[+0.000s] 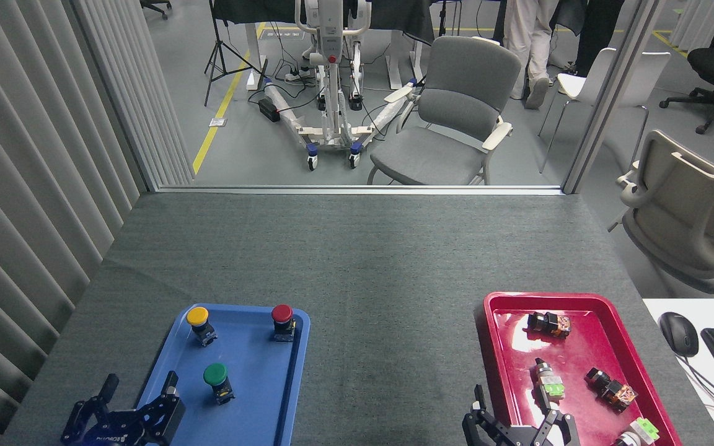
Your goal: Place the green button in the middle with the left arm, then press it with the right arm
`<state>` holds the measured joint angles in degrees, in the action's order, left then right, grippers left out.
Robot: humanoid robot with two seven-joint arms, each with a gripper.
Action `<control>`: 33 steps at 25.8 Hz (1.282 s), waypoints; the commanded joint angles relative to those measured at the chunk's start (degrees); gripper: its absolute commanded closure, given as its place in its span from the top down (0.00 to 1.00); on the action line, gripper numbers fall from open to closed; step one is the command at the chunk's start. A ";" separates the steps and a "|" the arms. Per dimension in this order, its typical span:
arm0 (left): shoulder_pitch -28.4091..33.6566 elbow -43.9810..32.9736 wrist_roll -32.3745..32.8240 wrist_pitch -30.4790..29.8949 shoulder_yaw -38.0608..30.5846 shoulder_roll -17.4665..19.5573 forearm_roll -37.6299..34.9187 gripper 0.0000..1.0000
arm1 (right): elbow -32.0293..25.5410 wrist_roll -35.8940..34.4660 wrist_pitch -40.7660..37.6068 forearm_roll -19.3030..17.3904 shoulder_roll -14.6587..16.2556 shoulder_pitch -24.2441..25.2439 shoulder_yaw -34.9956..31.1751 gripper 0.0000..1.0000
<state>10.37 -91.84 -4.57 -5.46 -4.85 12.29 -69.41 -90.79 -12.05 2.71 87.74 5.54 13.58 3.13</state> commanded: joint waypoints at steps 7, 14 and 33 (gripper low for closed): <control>-0.35 -0.44 -0.18 9.68 6.87 1.86 0.42 1.00 | 0.09 -0.26 0.10 0.06 -0.44 -0.04 0.04 0.99; -2.54 0.70 -2.20 28.92 23.22 0.63 0.42 1.00 | 0.35 -0.17 0.28 0.15 -0.35 -0.04 0.04 0.99; -12.12 18.63 -5.36 32.97 26.65 -5.87 0.51 1.00 | 0.44 -0.17 0.37 0.23 -0.35 -0.13 -0.05 0.99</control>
<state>0.32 -77.37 -9.89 28.39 22.04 7.44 -68.86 -90.35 -12.44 3.05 87.96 5.24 13.45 3.13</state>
